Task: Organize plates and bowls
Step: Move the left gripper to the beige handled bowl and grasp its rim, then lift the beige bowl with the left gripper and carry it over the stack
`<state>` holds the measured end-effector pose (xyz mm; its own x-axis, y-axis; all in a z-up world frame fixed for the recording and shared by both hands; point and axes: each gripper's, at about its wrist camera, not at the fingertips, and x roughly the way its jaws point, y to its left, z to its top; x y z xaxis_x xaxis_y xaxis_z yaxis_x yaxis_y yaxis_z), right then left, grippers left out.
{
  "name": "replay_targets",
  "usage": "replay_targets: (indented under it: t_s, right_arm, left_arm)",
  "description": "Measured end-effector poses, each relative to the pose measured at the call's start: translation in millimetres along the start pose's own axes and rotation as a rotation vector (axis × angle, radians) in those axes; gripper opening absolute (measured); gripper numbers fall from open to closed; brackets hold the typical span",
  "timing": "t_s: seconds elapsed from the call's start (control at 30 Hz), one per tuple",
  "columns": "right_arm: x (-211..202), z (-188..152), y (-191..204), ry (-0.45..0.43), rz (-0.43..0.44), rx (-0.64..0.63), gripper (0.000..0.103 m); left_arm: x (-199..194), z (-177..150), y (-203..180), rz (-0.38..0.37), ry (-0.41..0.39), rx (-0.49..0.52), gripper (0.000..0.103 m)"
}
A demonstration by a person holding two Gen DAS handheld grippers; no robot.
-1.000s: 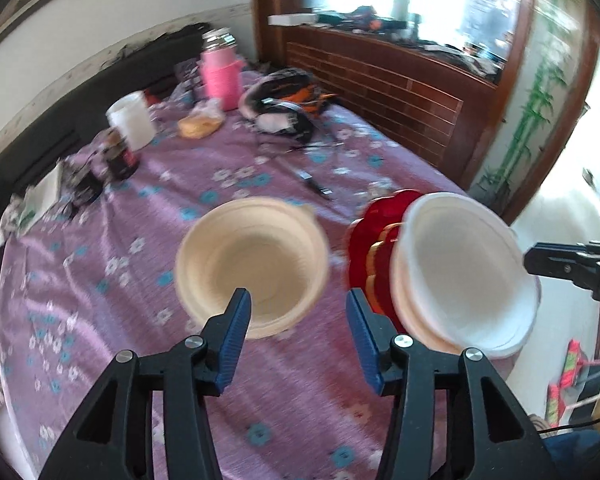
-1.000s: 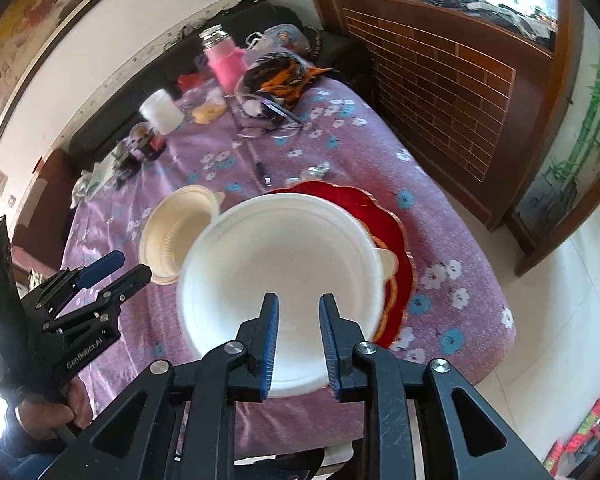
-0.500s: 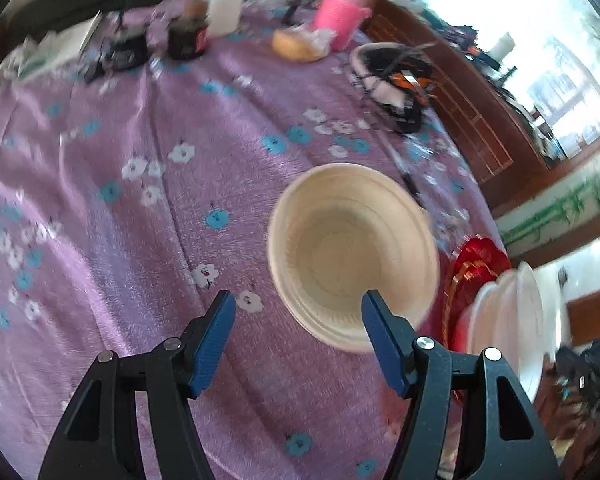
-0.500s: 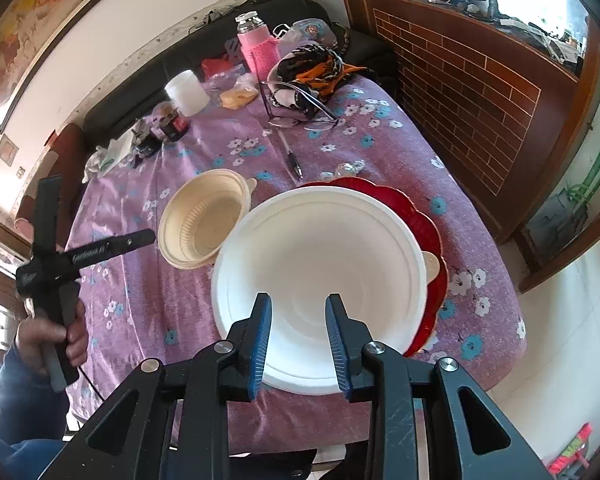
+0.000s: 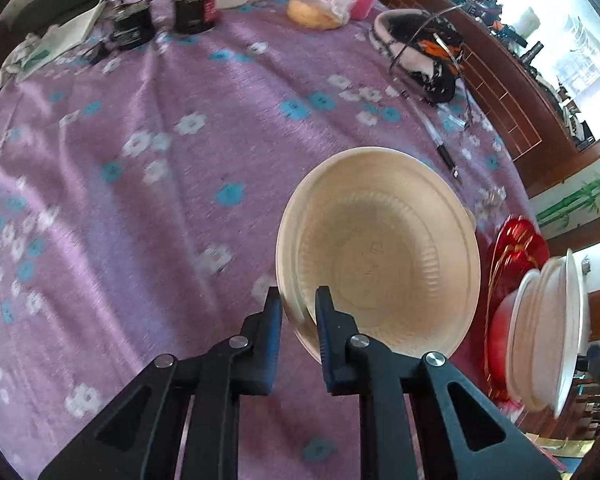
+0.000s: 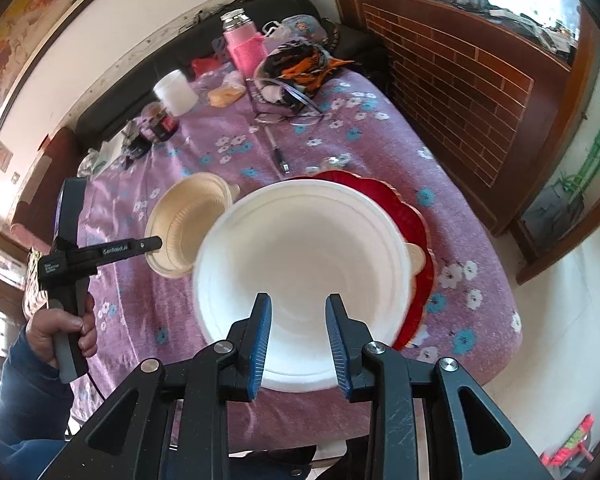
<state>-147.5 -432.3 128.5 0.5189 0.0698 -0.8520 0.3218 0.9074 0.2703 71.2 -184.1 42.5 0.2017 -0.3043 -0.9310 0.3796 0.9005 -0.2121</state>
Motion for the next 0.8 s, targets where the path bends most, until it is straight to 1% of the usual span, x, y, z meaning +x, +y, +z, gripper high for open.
replay_targets:
  t_s: [0.17, 0.2, 0.27, 0.3, 0.33, 0.4, 0.47, 0.57, 0.6, 0.7, 0.8]
  right_arm:
    - [14.0, 3.7, 28.9, 0.028, 0.048, -0.078, 0.03]
    - [18.8, 4.3, 38.0, 0.043, 0.071, -0.1, 0.031]
    - [28.7, 4.7, 53.0, 0.073, 0.113, -0.133, 0.04]
    - [37.0, 4.5, 64.4, 0.096, 0.143, -0.154, 0.042]
    - [42.0, 3.4, 70.3, 0.11, 0.157, -0.164, 0.047]
    - [59.2, 0.3, 87.6, 0.147, 0.173, -0.183, 0.049]
    - [71.6, -2.9, 96.3, 0.173, 0.188, -0.179, 0.051]
    - [83.0, -7.0, 112.5, 0.182, 0.196, -0.195, 0.05]
    - [84.5, -8.2, 117.1, 0.181, 0.186, -0.196, 0.05]
    - [77.1, -4.6, 122.2, 0.131, 0.144, -0.188, 0.05]
    - [69.5, 0.1, 120.1, 0.091, 0.135, -0.166, 0.05]
  left_arm:
    - [-20.6, -34.4, 25.4, 0.014, 0.026, -0.023, 0.016]
    - [-25.2, -42.2, 29.6, 0.013, 0.029, -0.025, 0.016]
    - [-31.1, -56.4, 36.4, 0.026, 0.03, -0.028, 0.016]
    - [-31.7, -60.2, 38.3, 0.028, 0.03, -0.029, 0.016]
    - [-32.5, -63.9, 41.2, 0.025, 0.029, -0.034, 0.016]
    - [-32.7, -68.2, 45.9, 0.021, 0.031, -0.048, 0.016]
    - [-35.7, -72.2, 47.6, 0.018, 0.022, -0.043, 0.016]
    - [-38.8, -76.7, 47.4, 0.031, 0.013, -0.021, 0.016]
    - [-39.0, -77.3, 47.5, 0.032, 0.012, -0.014, 0.016]
    - [-39.5, -78.6, 48.7, 0.032, 0.01, -0.005, 0.016]
    - [-39.5, -79.0, 49.5, 0.028, 0.008, 0.005, 0.016]
